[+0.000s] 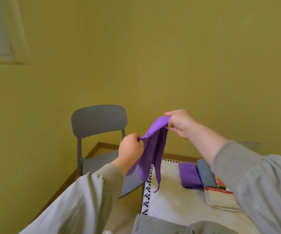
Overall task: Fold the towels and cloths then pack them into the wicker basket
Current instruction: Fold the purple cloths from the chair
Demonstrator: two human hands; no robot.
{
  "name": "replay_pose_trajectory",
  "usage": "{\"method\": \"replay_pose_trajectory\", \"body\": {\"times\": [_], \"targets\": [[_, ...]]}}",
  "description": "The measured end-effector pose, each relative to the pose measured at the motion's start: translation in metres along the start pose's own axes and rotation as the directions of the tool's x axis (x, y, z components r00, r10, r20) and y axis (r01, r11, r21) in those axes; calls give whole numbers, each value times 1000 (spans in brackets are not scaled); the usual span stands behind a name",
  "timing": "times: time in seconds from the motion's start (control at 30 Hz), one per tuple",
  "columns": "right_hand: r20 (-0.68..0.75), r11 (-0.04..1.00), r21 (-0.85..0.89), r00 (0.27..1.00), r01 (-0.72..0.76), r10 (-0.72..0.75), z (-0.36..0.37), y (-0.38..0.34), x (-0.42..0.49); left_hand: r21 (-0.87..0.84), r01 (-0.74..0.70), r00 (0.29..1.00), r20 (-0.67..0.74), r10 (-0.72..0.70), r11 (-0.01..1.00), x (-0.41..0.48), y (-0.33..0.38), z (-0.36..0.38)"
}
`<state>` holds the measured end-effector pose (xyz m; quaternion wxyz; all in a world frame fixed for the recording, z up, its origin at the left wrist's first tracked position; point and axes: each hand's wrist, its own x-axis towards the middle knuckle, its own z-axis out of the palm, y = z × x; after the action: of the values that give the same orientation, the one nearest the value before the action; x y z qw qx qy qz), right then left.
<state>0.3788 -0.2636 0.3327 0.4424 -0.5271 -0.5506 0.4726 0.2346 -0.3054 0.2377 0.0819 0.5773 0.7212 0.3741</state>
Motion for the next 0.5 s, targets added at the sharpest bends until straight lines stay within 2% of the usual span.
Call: {"method": "replay_pose_trajectory", "body": {"times": [0.1,0.17,0.23,0.33,0.43,0.5], "targets": [[-39,925,-363,990,115,-139,-11,22,8,-114,47,996,-74,-56,992,4,0,-7],[-32,865,-480,983,146,-183,-17,32,7,-125,49,992,-112,-63,991,10,-4,-11],[-76,841,-519,972,153,-223,-21,38,7,-86,30,993,-111,-40,996,14,-10,-14],[-183,830,-542,946,131,-268,-28,44,12,-4,-10,1000,6,10,1000,17,-15,-19],[-268,853,-510,920,115,-284,-35,47,16,234,-32,983,181,-11,972,24,-21,-25],[-312,872,-476,905,114,-288,-41,49,18,394,20,970,215,-114,919,28,-28,-28]]}}
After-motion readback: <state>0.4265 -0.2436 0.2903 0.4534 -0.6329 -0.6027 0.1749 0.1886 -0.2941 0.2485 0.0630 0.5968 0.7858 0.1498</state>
